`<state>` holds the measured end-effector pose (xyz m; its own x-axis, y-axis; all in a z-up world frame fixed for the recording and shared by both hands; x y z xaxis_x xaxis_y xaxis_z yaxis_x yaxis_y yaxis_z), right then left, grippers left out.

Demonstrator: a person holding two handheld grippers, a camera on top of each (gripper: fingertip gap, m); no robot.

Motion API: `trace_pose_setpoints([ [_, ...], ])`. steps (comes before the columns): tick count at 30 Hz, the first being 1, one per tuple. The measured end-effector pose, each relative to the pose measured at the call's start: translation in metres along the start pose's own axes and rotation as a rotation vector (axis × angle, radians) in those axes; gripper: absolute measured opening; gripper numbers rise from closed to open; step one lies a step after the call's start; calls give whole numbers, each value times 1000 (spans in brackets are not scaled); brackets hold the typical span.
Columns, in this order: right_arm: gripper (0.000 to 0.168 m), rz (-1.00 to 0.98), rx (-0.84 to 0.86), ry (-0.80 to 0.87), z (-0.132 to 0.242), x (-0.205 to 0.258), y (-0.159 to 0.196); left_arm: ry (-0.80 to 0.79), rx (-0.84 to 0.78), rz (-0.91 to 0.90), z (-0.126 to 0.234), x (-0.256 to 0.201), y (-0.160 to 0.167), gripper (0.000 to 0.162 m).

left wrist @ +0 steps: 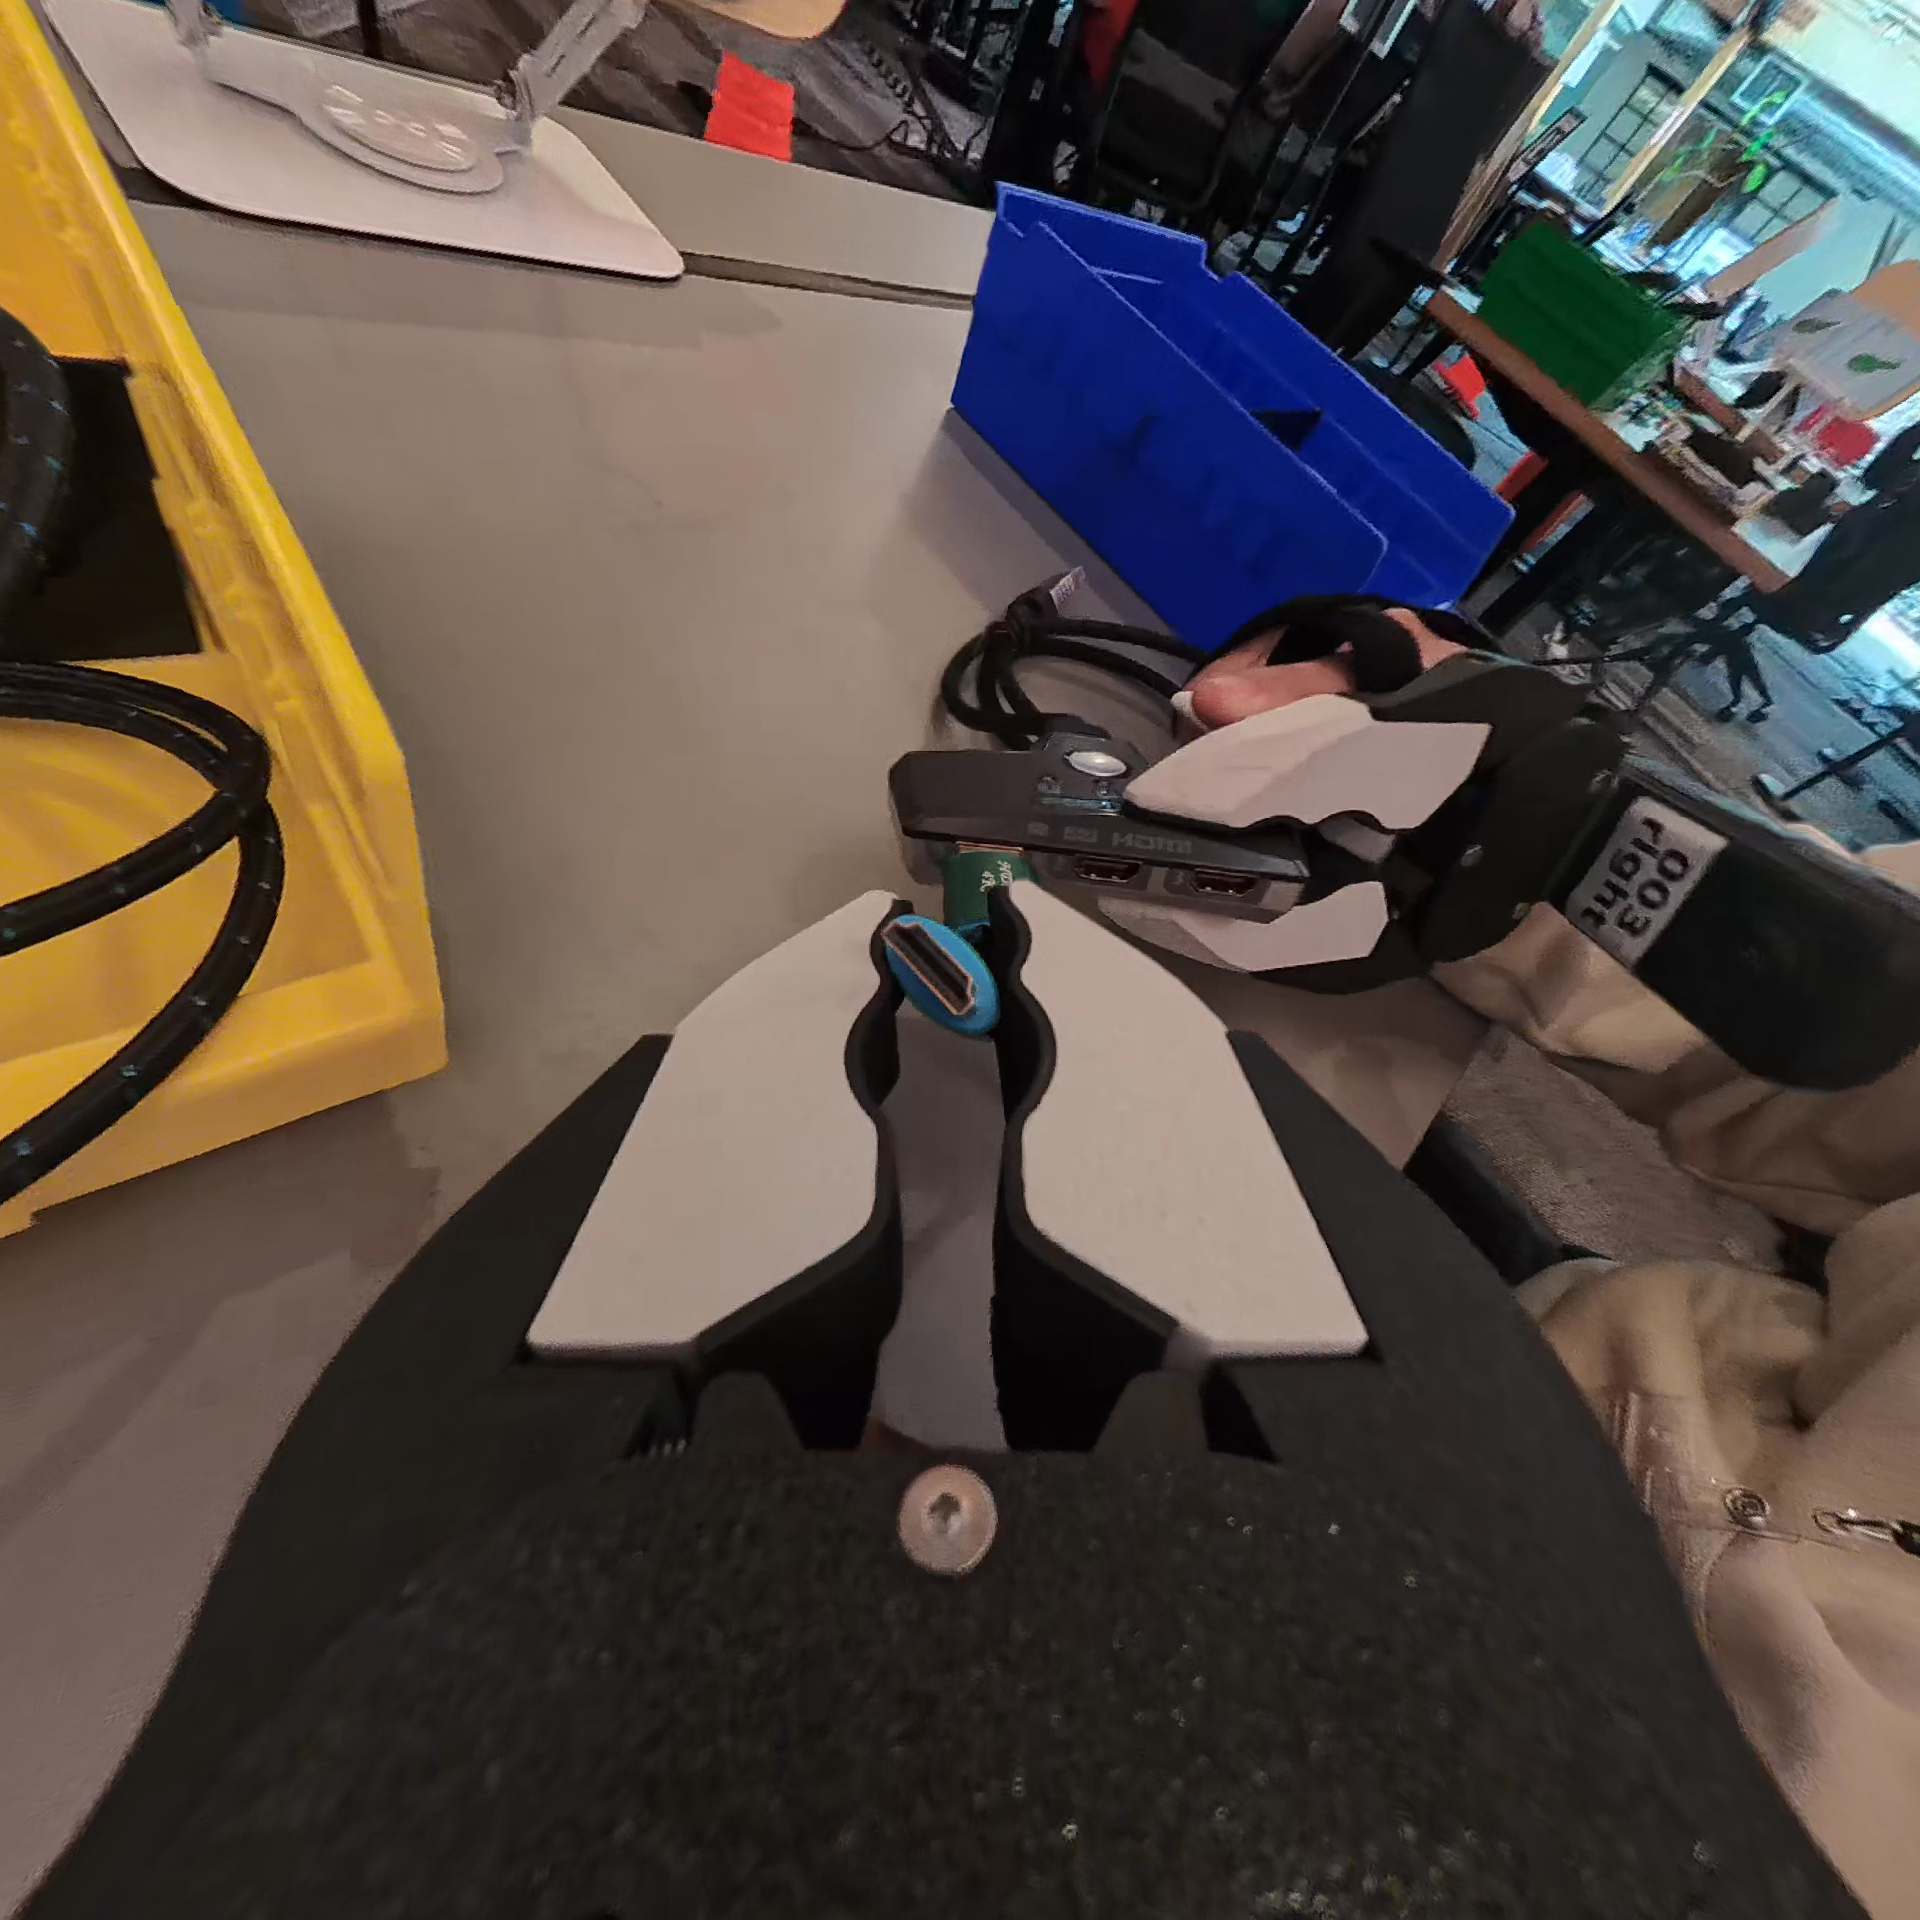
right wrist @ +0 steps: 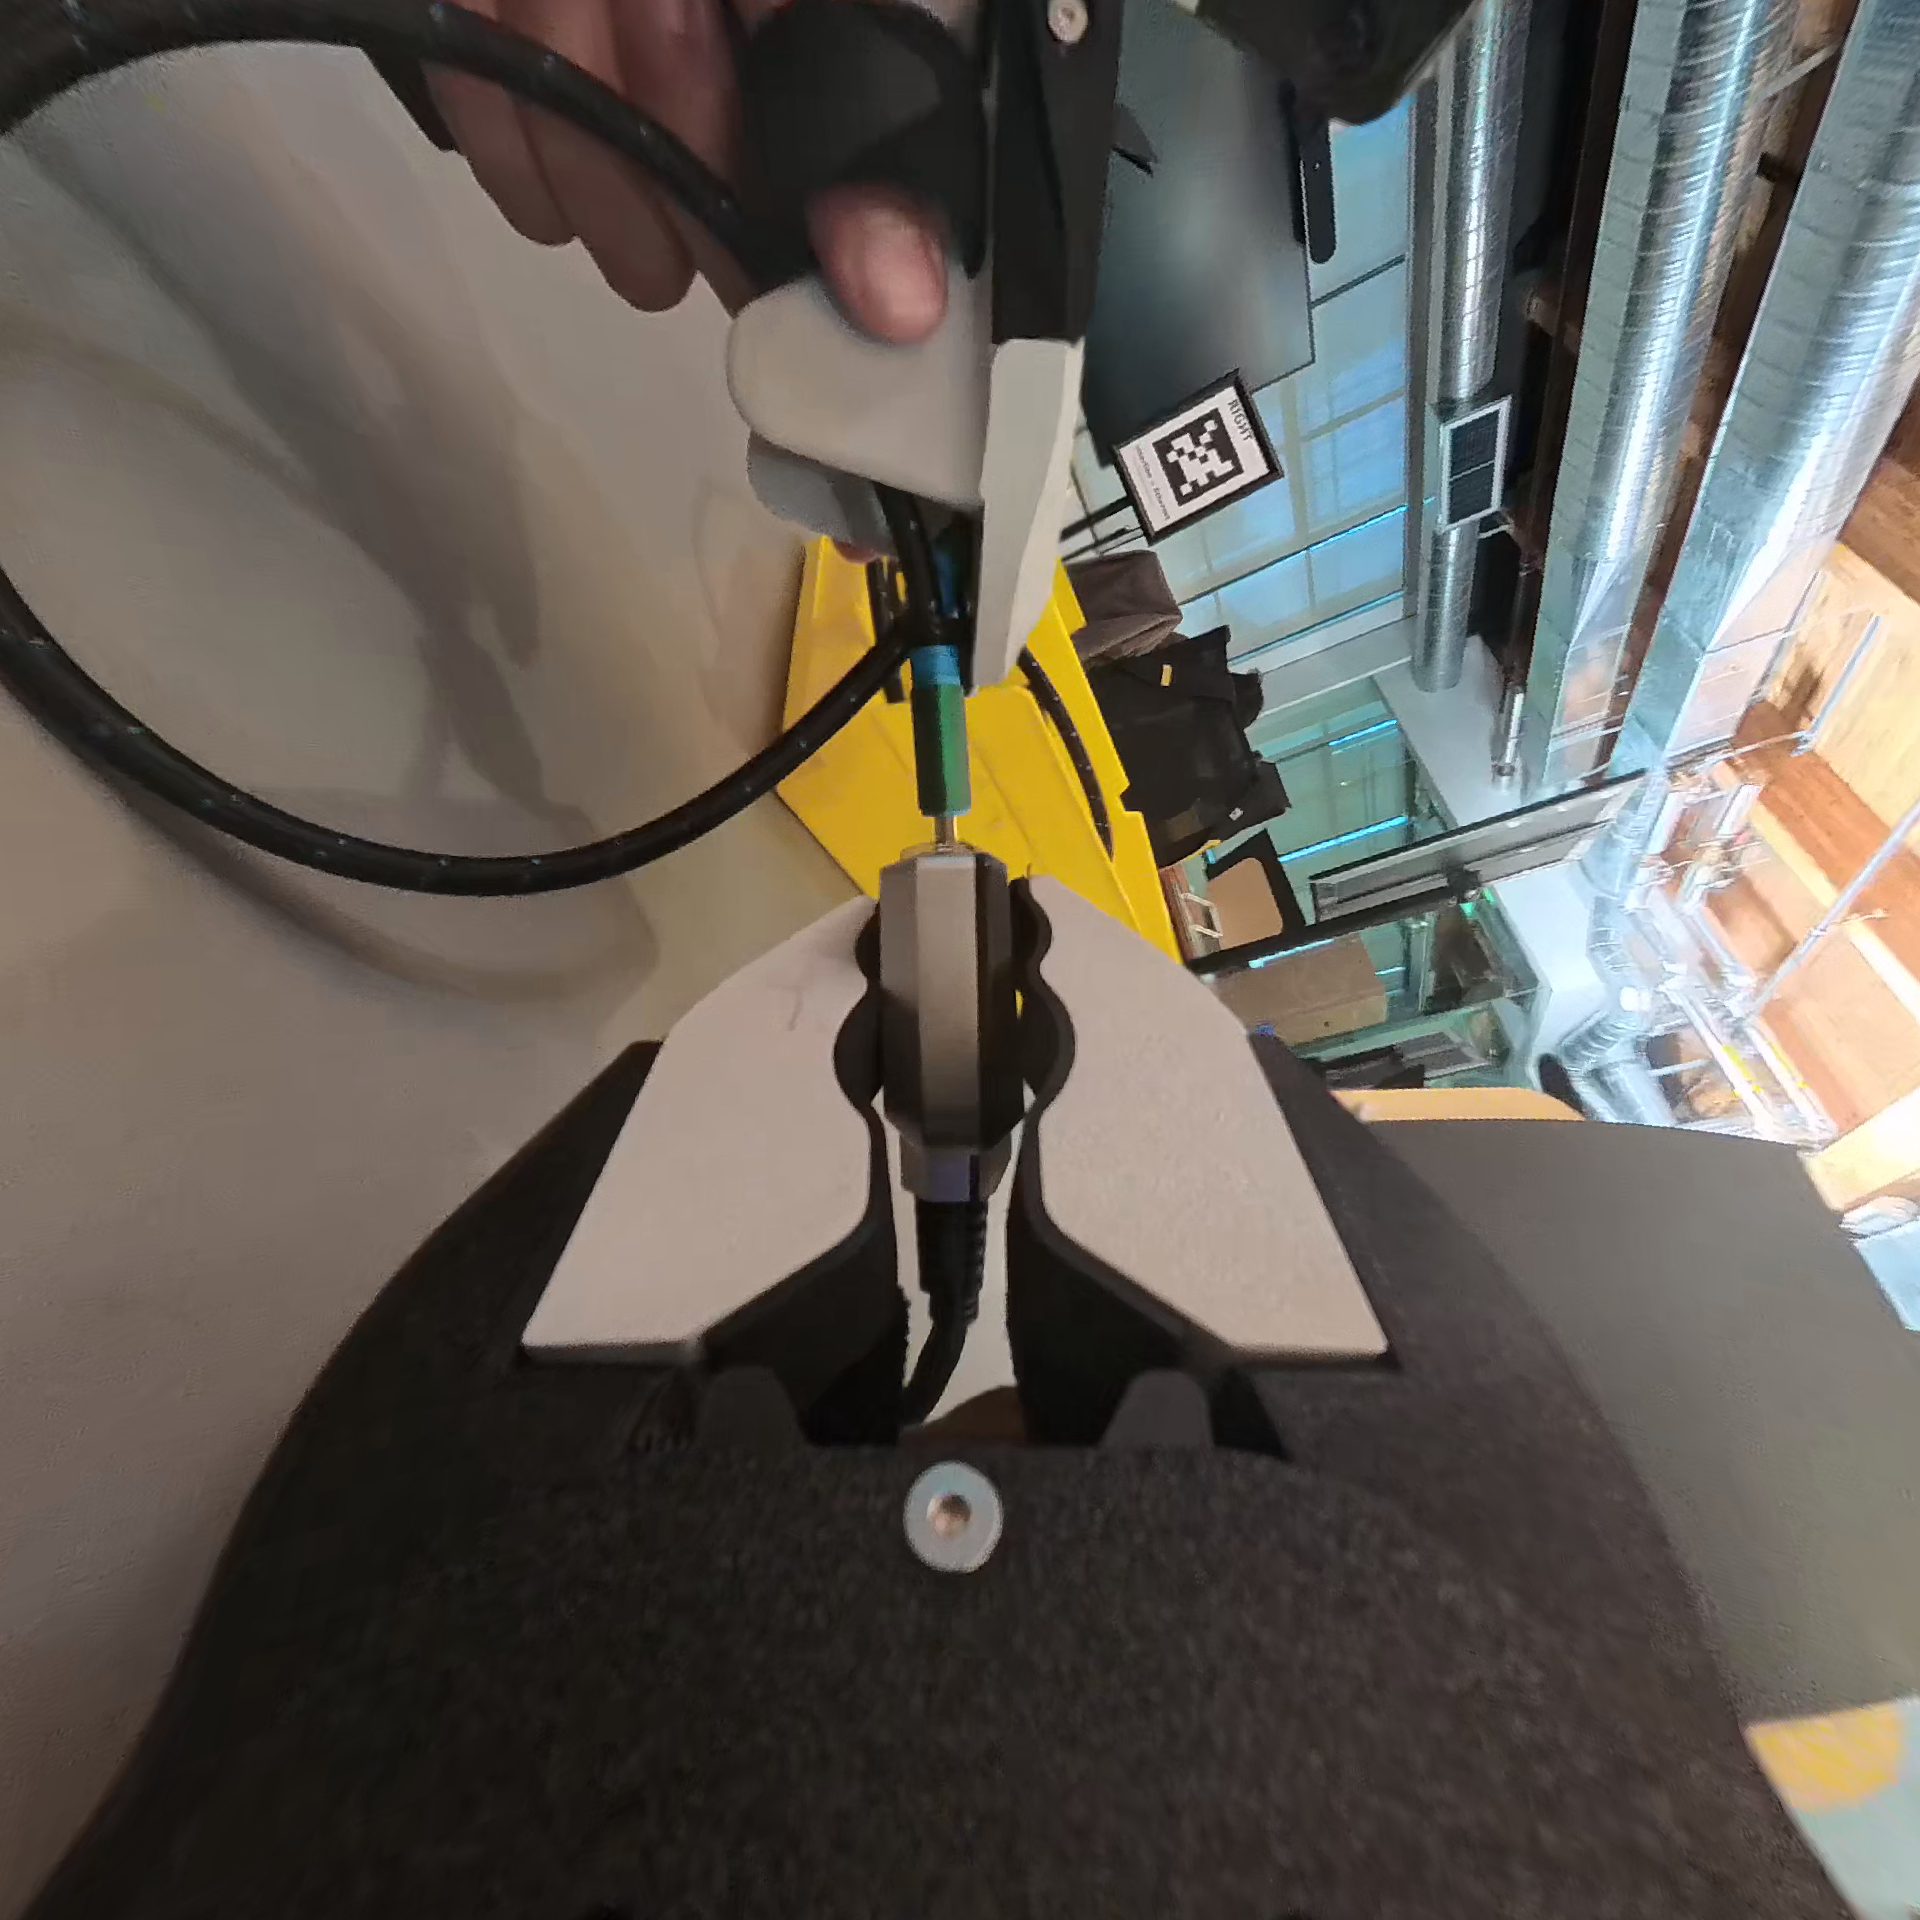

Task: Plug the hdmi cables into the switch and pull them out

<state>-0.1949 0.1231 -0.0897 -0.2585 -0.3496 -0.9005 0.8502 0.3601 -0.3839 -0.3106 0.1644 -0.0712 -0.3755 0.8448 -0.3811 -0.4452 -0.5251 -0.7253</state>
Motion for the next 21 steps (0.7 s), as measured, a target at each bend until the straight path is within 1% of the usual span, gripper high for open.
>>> trace_pose_setpoints([
  [2,21,-15,-2,-17,-3,2,3,-13,2,-26,1,0,1,15],
  [5,21,-32,-7,-17,-4,2,0,18,-16,-38,9,-1,0,16],
  [6,21,-20,2,-19,-4,2,0,37,-13,-39,11,-2,0,19],
  [8,21,-5,15,-20,-4,3,2,72,32,-44,12,-3,5,35],
  [12,21,-2,-2,-31,-2,5,0,62,132,-82,-5,-7,18,43],
  [13,21,-2,-4,-37,-1,5,-1,46,149,-95,-9,-8,19,43],
  [14,21,-1,-8,-41,0,5,-1,22,158,-108,-11,-8,20,39],
  [15,21,-4,-14,-46,1,5,-1,8,154,-116,-11,-7,19,28],
  [19,21,-50,-4,-119,2,1,1,9,136,-112,-10,-9,15,22],
  [21,24,-58,50,-154,1,-1,5,16,132,-108,-9,-10,15,19],
])
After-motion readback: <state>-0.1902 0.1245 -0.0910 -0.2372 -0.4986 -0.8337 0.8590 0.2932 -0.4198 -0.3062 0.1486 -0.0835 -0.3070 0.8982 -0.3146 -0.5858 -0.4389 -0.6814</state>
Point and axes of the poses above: each gripper's, where its closed fingertips meet, z back along the fingers, y out of its underside, x = y × z across the jaws, the point moved 5 cm from there along z, back along the fingers, and after that the axes turned 15 degrees about x, right-handed, at the moved point
